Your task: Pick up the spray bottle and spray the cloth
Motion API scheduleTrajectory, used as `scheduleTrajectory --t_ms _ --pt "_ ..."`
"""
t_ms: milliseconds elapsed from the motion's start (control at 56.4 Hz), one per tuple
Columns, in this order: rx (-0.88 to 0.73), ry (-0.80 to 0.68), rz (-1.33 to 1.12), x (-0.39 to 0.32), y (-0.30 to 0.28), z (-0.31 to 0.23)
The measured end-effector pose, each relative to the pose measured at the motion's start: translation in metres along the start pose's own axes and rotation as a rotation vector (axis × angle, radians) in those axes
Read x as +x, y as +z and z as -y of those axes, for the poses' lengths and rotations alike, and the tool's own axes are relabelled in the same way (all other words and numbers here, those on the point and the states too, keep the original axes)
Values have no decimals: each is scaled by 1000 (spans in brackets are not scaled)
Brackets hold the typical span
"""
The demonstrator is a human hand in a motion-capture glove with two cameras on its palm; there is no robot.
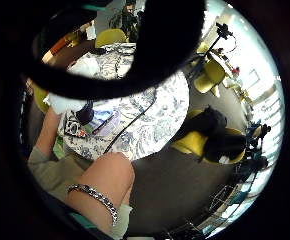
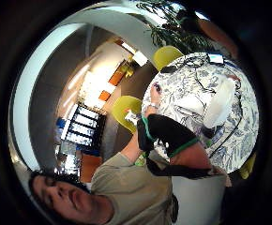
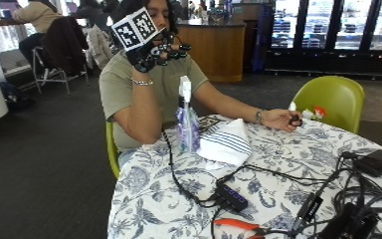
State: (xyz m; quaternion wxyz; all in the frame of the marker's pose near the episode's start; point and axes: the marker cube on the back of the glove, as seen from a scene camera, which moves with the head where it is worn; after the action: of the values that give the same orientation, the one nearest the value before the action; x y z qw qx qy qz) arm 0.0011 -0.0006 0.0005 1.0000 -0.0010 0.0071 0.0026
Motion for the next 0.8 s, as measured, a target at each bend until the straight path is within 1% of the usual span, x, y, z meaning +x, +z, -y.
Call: scheduleTrajectory --t_ms 461,550,674,799 --pt "14 27 -28 1 1 8" --pt "25 71 -42 2 2 9" --pt "19 116 -91 6 5 -1" --pt "17 161 -101 10 10 -23"
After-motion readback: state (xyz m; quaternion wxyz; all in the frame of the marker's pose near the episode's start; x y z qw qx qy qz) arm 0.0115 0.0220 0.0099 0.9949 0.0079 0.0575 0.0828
